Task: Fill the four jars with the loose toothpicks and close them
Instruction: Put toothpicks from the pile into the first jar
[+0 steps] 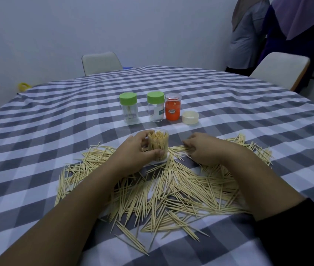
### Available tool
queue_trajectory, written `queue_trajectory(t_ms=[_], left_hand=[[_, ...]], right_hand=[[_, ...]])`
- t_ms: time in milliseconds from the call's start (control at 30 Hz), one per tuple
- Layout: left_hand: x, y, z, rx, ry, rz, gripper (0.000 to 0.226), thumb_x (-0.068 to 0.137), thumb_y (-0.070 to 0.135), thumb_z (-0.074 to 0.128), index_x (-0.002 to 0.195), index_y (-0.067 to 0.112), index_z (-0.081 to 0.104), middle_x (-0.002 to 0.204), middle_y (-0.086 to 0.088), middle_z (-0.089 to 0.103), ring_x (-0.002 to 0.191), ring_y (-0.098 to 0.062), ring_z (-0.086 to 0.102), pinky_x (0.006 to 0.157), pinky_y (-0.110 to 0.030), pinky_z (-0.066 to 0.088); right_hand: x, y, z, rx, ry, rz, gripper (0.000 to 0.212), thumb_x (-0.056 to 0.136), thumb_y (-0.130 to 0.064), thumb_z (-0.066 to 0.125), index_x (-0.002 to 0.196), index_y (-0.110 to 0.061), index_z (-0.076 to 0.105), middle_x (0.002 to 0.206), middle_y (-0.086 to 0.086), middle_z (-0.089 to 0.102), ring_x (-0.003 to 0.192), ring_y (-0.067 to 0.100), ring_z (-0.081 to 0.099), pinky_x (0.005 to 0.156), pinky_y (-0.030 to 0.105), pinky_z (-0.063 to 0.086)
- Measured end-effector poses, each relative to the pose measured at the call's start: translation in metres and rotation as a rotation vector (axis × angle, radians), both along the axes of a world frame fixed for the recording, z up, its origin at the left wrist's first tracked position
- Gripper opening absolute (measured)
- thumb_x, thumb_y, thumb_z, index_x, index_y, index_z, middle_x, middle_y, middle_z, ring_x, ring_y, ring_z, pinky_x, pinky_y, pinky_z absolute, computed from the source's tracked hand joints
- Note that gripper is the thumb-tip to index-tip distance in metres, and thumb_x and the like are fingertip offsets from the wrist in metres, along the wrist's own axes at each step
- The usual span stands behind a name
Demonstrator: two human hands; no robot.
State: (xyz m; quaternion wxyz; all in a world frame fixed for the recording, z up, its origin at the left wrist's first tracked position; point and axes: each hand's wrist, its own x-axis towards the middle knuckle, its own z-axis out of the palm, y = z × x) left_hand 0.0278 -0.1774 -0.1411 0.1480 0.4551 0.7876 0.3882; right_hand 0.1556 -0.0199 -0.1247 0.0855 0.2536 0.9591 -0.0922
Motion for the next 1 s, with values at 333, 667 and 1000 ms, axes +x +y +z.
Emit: queue_trajectory(t_ms=[333,667,1000], left_hand=[[-0.003,0.001,-0.002,-0.016,-0.012,-0.01,0.061,0.081,0.034,0.072,0.135,0.028,0.044,0.128,0.004,0.059,0.12,-0.008,0.052,0.097,-0.025,0.039],[-0.016,0.005,-0.015,-0.027,0.034,0.024,0.061,0.077,0.046,0.072,0.131,0.038,0.045,0.123,0.007,0.061,0.124,-0.01,0.048,0.105,-0.044,0.04],[-0.025,0.007,-0.022,-0.019,0.053,0.071,0.068,0.074,0.056,0.069,0.134,0.035,0.045,0.12,0.009,0.064,0.131,-0.016,0.043,0.11,-0.049,0.032]], right_hand=[[-0.014,-0.008,-0.007,0.237,-0.062,-0.033,0.04,0.085,-0.013,0.062,0.124,-0.009,0.056,0.127,0.011,0.044,0.118,0.027,0.045,0.097,0.035,0.045],[-0.01,-0.028,-0.009,0.313,0.114,-0.055,0.04,0.083,-0.013,0.066,0.12,-0.009,0.053,0.118,0.01,0.052,0.107,0.024,0.052,0.083,0.033,0.046],[-0.01,-0.014,-0.003,-0.016,0.546,-0.219,0.014,0.094,-0.01,0.047,0.095,-0.018,0.058,0.092,0.003,0.061,0.082,0.02,0.053,0.063,0.028,0.037]])
